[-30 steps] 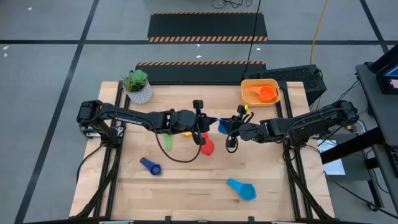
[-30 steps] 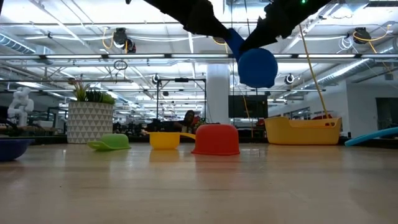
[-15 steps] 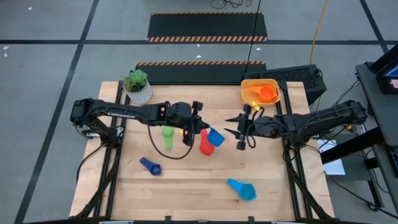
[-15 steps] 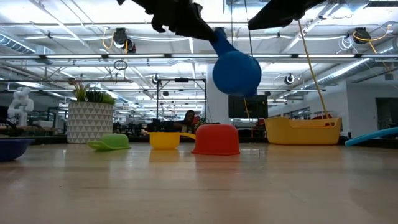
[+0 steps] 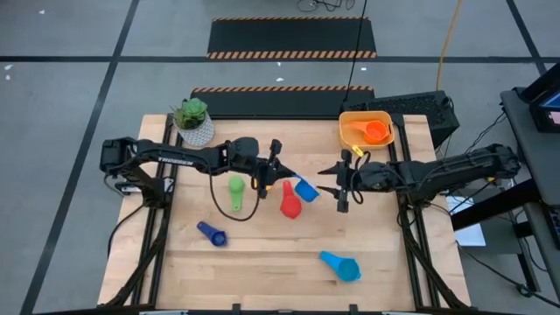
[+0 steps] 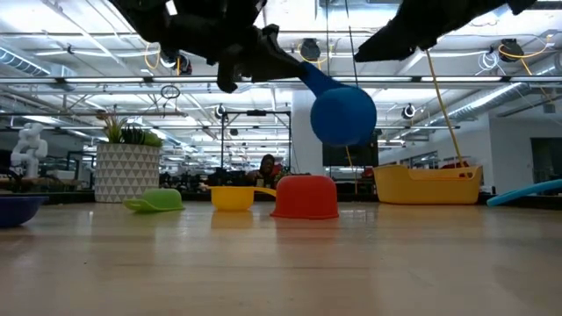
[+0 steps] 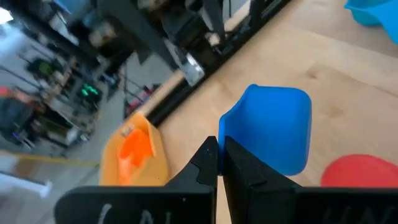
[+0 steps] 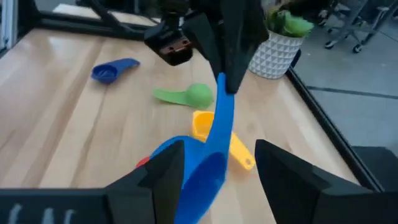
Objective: Nest measuring cups in basket
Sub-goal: Stack the left light blue measuring cup on top of the orange measuring cup into the bin
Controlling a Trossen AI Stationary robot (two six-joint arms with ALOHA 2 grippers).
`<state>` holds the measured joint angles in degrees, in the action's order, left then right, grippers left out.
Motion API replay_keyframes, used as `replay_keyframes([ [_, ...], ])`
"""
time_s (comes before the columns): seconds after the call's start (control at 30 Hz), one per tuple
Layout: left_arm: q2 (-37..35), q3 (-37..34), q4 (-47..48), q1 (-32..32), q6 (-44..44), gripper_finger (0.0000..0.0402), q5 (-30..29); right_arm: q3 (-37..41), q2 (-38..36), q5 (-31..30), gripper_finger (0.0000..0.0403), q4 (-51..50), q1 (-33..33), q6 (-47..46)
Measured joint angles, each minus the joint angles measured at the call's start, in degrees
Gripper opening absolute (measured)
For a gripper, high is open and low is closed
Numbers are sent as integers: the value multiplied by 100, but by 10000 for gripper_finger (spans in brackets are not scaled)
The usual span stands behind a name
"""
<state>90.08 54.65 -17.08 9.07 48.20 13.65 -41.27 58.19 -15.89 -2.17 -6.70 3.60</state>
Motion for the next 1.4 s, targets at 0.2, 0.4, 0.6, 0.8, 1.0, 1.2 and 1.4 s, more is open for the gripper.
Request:
replay_keyframes([
  [0.2, -131, -18, -79, 123, 365, 16, 37, 51, 64, 1280, 191, 124, 405, -350],
  [0.4, -341, -10, 23, 136, 782, 6, 413, 52, 356, 1644, 191, 71, 477, -540],
  [0.6, -484, -10, 96, 86, 1001, 19, 538, 52, 599, 1784, 187, 123, 480, -590],
  [0.8, -513, -13, -14, 84, 1146, 10, 585, 52, 784, 2169, 136, 545, 505, -593],
  [1.0, -509, -13, -146, 16, 1170, 16, 585, 52, 916, 2547, 44, 748, 557, -561],
  [1.2, -507, -13, -115, 17, 1148, 21, 561, 45, 916, 2584, 13, 761, 557, -466],
  [1.4, -507, -13, 1, -11, 571, 85, 70, 47, 916, 2474, 7, 704, 655, -316],
])
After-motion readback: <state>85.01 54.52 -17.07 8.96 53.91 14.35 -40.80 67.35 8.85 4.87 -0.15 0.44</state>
